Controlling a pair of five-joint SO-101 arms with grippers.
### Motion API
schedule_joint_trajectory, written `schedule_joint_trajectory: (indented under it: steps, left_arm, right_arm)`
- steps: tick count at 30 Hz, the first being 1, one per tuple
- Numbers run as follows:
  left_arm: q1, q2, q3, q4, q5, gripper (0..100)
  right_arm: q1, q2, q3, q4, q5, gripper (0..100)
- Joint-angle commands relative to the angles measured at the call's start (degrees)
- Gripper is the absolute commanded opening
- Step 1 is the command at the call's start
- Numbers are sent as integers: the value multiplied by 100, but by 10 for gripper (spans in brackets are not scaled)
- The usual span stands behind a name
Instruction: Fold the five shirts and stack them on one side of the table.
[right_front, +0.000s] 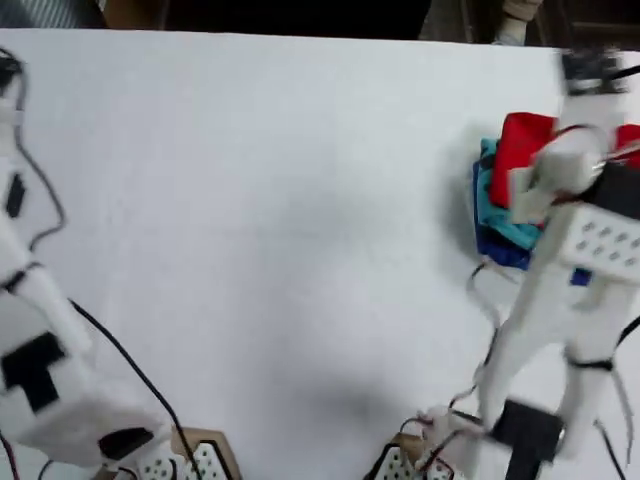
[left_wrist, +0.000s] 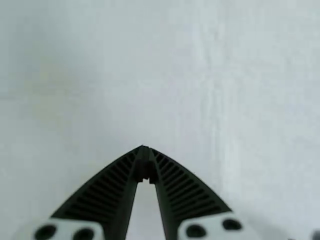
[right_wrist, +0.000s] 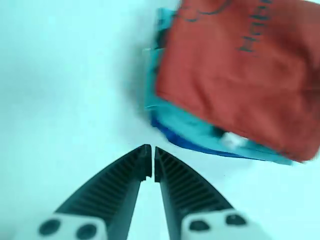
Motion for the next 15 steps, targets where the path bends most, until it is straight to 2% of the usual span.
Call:
schedule_joint_trajectory:
  steps: [1, 4, 9, 12, 15]
  left_arm:
    - [765, -1635, 1587, -378, 62, 27]
    - [1187, -3059, 3442, -1187, 343, 27]
    - [1442, -5125, 6527, -2804, 791, 27]
    - [1582, -6268, 7846, -3525, 765, 27]
    - [1758, -7552, 8840, -3903, 782, 28]
  right_arm:
    - [-673, -1244, 1345, -505, -316, 20]
    - [-840, -1930, 2356, -910, -343, 20]
    - [-1095, -2519, 4035, -1279, -325, 20]
    - [-1077, -2774, 4888, -1675, -325, 20]
    - [-1086, -3020, 5679, -2000, -334, 20]
